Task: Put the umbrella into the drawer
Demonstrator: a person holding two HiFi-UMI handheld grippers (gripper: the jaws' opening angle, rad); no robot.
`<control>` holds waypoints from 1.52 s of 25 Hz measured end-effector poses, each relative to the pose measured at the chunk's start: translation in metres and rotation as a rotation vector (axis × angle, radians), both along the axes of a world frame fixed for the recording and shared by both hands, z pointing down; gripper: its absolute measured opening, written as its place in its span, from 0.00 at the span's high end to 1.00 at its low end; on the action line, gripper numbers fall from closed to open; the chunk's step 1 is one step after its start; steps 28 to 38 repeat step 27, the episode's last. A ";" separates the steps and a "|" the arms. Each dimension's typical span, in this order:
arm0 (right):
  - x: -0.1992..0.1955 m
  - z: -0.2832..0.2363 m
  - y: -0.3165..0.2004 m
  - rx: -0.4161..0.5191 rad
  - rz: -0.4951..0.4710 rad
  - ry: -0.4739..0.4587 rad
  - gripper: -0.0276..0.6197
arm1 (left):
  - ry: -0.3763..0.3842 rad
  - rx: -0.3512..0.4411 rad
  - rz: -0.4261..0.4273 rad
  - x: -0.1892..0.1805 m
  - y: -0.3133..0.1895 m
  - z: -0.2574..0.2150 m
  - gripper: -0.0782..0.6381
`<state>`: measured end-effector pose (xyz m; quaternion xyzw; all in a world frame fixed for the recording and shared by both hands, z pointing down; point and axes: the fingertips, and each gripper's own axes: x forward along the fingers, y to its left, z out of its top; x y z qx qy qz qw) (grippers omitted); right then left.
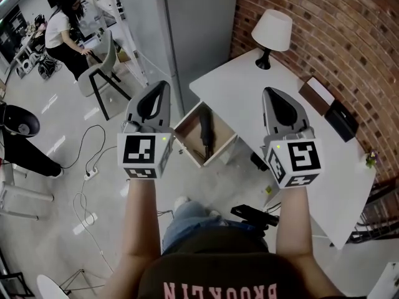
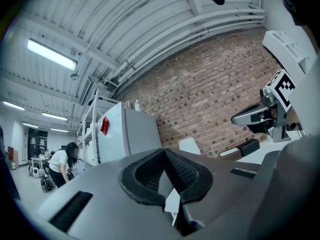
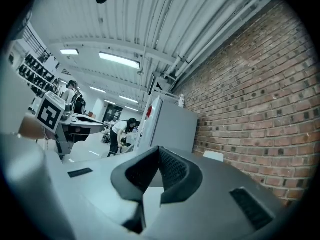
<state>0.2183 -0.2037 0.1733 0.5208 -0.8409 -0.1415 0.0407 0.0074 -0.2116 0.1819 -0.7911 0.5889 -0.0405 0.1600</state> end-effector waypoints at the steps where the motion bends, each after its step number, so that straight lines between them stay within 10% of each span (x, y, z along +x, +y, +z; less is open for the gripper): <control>1: 0.000 -0.001 0.002 0.006 0.000 0.003 0.96 | 0.000 0.002 0.003 0.001 0.000 -0.002 0.89; 38: -0.026 -0.025 -0.028 0.076 0.140 0.068 0.96 | -0.086 0.077 0.030 -0.035 -0.044 -0.032 0.89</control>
